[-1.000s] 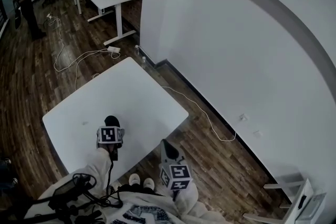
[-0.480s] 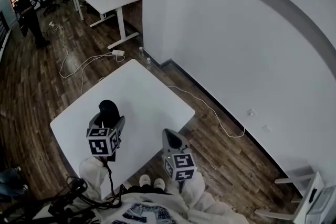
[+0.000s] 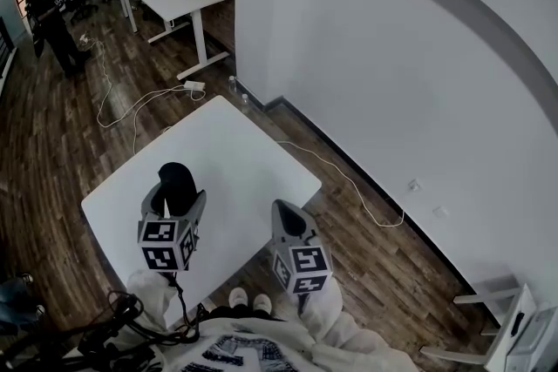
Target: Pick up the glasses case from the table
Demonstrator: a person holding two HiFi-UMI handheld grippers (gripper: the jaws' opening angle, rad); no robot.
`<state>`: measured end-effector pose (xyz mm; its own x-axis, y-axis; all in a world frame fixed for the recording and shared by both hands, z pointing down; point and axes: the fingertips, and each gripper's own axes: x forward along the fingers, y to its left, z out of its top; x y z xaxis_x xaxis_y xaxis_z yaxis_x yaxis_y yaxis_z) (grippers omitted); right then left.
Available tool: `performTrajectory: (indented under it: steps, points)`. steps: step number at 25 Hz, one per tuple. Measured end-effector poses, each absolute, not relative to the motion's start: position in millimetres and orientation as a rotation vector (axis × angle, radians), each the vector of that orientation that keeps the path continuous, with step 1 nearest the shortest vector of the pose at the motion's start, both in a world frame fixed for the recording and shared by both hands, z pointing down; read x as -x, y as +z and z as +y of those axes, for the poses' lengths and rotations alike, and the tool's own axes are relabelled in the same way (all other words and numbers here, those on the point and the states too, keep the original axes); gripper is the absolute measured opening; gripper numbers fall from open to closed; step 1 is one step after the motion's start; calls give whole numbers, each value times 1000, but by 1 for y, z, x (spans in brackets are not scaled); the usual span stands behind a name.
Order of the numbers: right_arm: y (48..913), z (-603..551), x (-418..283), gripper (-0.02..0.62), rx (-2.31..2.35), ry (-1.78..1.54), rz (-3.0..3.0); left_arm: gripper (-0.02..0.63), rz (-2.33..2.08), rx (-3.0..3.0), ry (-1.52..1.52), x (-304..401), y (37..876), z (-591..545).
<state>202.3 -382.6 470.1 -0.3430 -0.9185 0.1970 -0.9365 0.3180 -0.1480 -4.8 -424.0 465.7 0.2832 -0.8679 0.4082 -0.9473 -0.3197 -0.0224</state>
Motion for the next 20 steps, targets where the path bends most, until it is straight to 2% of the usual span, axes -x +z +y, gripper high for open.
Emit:
performTrajectory:
  steps: [20]
  points:
    - [462, -378, -212, 3, -1807, 337, -2456, 373, -1730, -2398, 454, -5, 448, -414]
